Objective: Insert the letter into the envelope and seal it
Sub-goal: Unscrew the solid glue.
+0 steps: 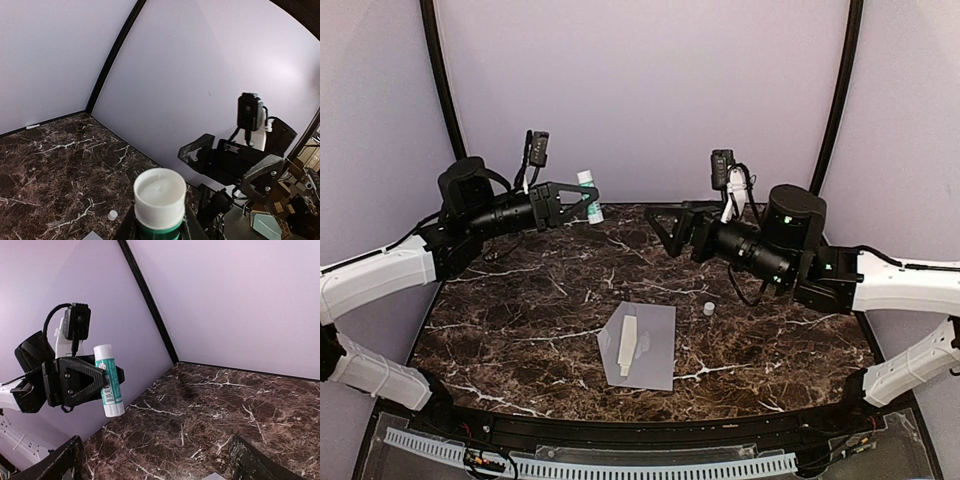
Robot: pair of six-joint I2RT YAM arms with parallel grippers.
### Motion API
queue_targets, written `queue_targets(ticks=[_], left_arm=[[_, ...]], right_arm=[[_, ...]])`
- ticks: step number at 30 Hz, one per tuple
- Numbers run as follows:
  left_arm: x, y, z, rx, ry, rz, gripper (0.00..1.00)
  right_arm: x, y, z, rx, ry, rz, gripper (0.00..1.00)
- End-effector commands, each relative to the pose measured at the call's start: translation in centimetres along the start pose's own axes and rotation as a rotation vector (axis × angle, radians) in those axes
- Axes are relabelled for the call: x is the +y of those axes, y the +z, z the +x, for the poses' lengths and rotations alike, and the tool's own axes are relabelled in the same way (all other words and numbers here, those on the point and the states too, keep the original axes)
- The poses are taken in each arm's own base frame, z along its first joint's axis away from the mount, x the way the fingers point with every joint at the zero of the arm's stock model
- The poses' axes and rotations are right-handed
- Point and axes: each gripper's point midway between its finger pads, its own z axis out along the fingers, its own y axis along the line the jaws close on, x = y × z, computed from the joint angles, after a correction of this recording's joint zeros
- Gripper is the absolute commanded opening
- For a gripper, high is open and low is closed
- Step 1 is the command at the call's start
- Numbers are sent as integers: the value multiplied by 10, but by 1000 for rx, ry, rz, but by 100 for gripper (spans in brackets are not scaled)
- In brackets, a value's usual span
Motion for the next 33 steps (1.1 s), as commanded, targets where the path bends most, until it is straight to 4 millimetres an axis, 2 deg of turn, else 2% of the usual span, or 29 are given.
queue_targets(ticks=[1,5,11,15,18,26,33], left_arm=[[-55,-11,-24,-26,141,205,0],[-66,-11,-23,1,175,270,0],[-71,-5,-20,42,197,326,0],[-76,-4,-22,34,179,365,0],[-77,-4,-24,27,184,377,0],[-86,-2,-23,30,141,462,0],[-89,-2,-16,37,116,508,0]], right_arm=[[9,-7,-8,17,65,-213,97],[12,-6,-18,34,49,-327,98],[17,8,-21,40,57,-428,98],[45,12,-15,77,44,-614,93],[57,14,-10,114,36,-697,87],[71,11,1,125,21,-715,74],[82,22,8,148,2,-705,66]])
